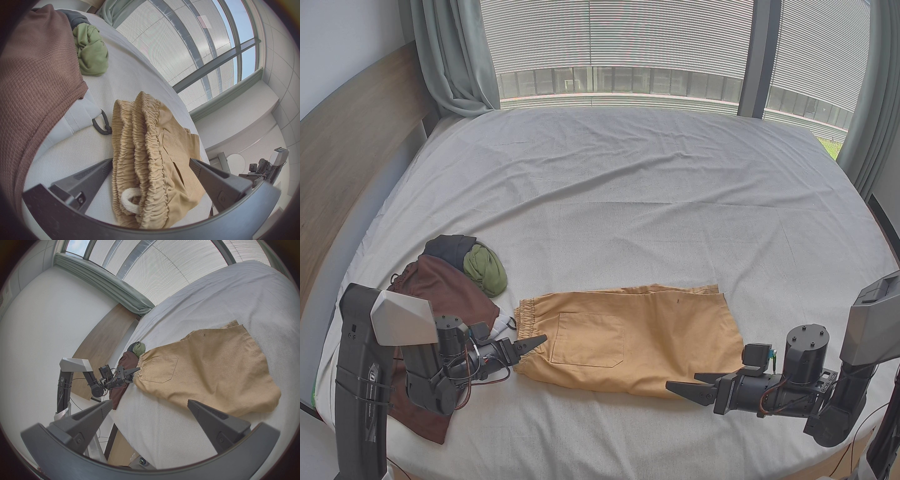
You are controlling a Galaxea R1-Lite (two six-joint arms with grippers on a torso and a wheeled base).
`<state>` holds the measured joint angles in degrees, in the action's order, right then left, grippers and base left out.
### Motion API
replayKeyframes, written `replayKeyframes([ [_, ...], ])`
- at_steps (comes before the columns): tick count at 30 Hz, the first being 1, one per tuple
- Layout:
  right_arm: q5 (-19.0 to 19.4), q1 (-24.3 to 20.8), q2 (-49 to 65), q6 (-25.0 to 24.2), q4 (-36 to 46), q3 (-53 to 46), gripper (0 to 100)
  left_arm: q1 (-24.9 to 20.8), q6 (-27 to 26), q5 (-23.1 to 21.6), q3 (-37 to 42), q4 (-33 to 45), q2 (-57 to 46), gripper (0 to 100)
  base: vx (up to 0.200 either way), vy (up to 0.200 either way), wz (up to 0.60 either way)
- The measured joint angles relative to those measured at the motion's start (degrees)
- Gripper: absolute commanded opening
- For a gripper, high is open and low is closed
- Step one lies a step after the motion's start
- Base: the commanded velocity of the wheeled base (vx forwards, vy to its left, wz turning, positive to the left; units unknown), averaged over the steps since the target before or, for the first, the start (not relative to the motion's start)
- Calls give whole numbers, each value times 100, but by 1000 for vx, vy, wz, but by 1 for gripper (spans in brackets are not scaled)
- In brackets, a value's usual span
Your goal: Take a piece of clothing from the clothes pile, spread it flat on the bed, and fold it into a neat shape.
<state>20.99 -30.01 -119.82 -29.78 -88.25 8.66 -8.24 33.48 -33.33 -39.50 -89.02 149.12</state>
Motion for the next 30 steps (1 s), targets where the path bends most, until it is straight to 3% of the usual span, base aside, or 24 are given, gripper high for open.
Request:
replayKeyframes([
  [17, 62, 276, -11, -7, -5, 21, 100, 76, 110, -116, 138, 9, -206, 0, 0, 0, 0],
  [30, 610, 811, -72, 9, 0, 413, 100, 590, 44, -490, 1040, 6, -1113, 0, 0, 0, 0],
])
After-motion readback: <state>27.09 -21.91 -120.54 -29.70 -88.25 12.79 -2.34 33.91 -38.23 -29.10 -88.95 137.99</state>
